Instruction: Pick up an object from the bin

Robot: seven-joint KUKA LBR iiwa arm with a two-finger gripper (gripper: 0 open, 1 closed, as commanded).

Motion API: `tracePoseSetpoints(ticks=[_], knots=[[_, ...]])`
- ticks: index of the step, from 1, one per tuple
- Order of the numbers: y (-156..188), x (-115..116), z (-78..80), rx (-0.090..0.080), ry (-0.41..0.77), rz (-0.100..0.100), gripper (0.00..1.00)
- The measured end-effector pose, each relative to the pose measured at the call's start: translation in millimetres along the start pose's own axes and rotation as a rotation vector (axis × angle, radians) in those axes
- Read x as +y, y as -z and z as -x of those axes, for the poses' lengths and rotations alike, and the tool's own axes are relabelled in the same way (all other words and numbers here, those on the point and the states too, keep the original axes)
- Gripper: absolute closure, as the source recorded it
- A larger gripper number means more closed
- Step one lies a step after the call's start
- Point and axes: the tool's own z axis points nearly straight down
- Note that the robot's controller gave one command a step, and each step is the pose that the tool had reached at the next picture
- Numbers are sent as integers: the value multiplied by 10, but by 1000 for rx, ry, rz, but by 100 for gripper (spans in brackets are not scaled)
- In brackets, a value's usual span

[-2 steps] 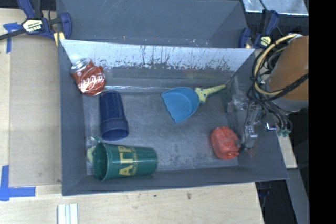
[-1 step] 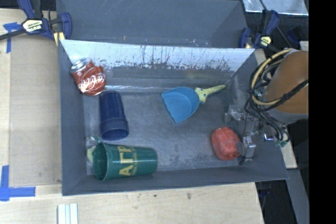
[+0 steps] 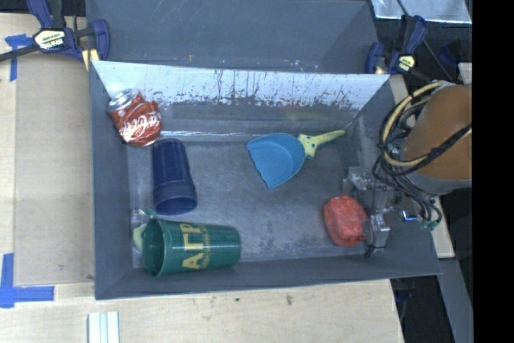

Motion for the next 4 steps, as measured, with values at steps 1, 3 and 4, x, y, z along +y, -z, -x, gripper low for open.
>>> tracePoseSetpoints(ticks=[1,3,4], knots=[[-64,13,-9,8,-5,1,0],[-107,464,408,-1,-35,-11,100],[-108,466,410,-1,-39,-11,100]])
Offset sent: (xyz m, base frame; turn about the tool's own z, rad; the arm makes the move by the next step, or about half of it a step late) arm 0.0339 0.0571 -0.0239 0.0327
